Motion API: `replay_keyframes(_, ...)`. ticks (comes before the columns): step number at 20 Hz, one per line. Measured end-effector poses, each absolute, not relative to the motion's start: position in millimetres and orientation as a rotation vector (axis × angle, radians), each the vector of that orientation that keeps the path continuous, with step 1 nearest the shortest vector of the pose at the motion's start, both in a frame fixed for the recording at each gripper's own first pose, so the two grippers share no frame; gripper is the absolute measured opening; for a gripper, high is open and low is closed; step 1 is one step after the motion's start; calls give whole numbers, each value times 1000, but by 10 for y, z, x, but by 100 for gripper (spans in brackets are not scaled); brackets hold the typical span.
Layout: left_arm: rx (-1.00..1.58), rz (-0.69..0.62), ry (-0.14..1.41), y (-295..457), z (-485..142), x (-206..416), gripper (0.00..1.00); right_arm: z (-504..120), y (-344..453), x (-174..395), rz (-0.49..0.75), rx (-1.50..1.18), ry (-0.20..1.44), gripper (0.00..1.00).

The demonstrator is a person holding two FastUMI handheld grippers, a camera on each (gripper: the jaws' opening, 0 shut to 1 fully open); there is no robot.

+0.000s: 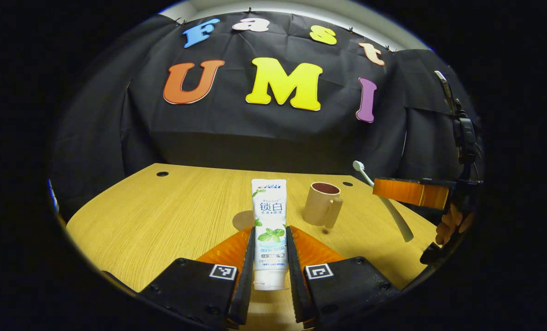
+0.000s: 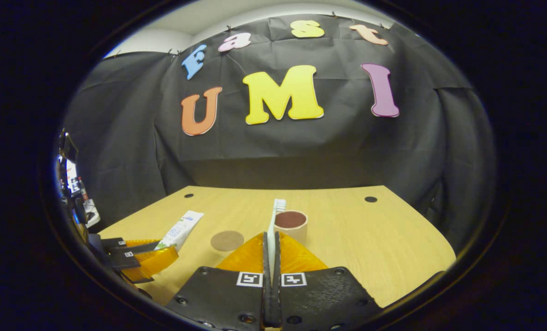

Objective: Put the toothbrush and toothpaste on the desktop into the cup, then pick up the cup and place it on the coaster on the desktop.

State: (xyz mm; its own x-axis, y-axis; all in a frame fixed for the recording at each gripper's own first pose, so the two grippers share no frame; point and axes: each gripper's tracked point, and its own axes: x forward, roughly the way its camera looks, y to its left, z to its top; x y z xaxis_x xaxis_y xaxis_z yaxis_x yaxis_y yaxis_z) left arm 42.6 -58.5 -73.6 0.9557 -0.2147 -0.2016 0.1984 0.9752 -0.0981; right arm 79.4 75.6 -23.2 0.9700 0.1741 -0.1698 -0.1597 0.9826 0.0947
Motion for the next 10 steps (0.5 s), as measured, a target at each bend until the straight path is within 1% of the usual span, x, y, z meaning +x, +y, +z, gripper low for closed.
replay_keyframes(3, -50, -214, 228, -570, -807, 551, 40, -137, 755, 1151, 159, 85, 155, 0)
replay_keyframes(6, -79, -211, 248, -543, -852, 644, 40, -65, 809, 1503, 164, 118, 144, 0)
replay_keyframes(10, -81, -177, 230, -397, -819, 760, 40, 110, 760, 1974, 142, 115, 108, 0)
